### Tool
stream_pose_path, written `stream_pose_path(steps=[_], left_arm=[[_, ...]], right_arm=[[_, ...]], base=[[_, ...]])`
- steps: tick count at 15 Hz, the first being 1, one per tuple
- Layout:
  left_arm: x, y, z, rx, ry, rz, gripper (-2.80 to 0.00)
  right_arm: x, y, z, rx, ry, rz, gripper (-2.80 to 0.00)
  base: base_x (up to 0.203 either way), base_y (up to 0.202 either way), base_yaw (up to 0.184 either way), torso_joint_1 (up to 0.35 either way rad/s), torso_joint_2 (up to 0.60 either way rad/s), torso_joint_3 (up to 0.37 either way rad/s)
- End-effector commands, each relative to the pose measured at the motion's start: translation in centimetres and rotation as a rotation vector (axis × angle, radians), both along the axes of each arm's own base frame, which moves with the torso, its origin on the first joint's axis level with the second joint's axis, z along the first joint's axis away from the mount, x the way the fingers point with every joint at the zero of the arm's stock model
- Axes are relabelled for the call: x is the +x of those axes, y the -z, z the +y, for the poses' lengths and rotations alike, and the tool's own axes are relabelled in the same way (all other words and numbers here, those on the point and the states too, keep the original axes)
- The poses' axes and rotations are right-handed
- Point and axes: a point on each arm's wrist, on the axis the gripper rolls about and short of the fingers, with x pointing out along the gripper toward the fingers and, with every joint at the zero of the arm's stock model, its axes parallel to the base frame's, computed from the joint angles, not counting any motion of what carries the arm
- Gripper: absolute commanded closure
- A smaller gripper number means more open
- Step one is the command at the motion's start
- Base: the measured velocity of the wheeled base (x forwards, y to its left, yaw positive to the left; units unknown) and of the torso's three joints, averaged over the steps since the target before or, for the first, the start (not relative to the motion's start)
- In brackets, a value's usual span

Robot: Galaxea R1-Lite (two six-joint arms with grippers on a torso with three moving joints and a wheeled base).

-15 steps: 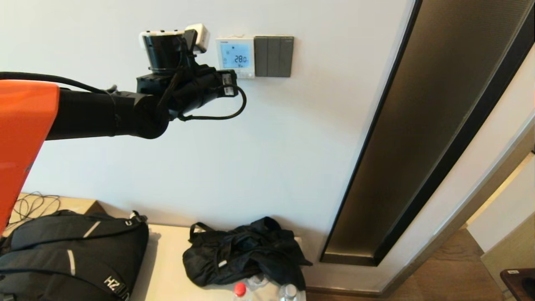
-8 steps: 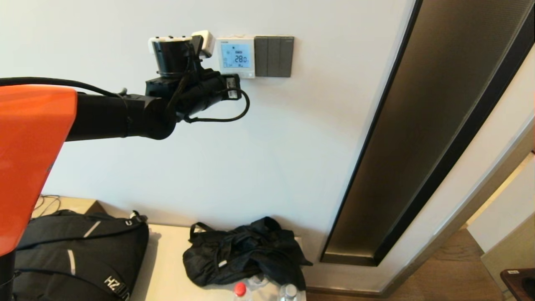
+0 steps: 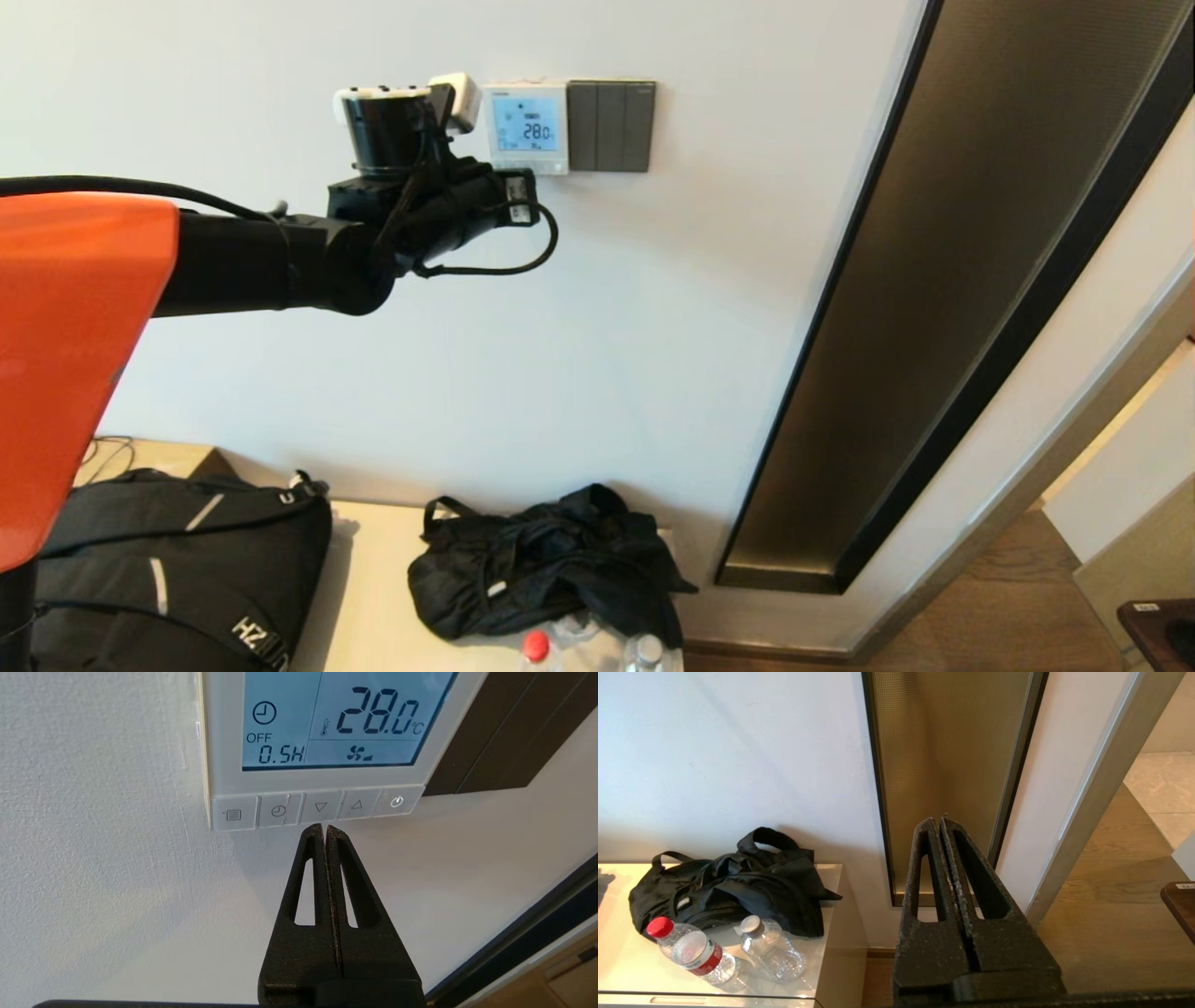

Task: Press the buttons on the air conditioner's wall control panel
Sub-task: Press the temperature decrease button

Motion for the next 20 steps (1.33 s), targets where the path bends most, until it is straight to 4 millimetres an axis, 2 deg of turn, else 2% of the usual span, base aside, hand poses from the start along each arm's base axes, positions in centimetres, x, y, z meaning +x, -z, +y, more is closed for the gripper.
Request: stream_pose_path(steps=[1,4,8,13,20], left_arm=[[-1.0,-0.5,0.5,0.0,0.0,0.001,0.0],[-1.9,-0.7,0.8,-0.004,0.003,-0.012,0.0],[-2.1,-0.9,0.4,-0.007,0.013,-0.018,0.0],[-0.8,-0.2,-0.4,0.003,-0.042,-0.012,0.0],[-0.5,-0.6,-0.5,0.011,-0.048,-0.009,0.0]], right_arm=[[0.0,0.0,0.0,0.0,0.0,0.001,0.0],[0.0,0.0,0.0,0.0,0.0,0.002,0.0],[0.0,0.0,0.0,0.0,0.0,0.002,0.0],[0.0,0.0,0.0,0.0,0.0,0.002,0.0],[0.0,0.0,0.0,0.0,0.0,0.002,0.0]], base=[[0.0,0.0,0.0,0.0,0.0,0.0],[0.0,0.0,0.0,0.0,0.0,0.0],[0.0,0.0,0.0,0.0,0.0,0.0],[0.0,0.0,0.0,0.0,0.0,0.0],[0.0,0.0,0.0,0.0,0.0,0.0]])
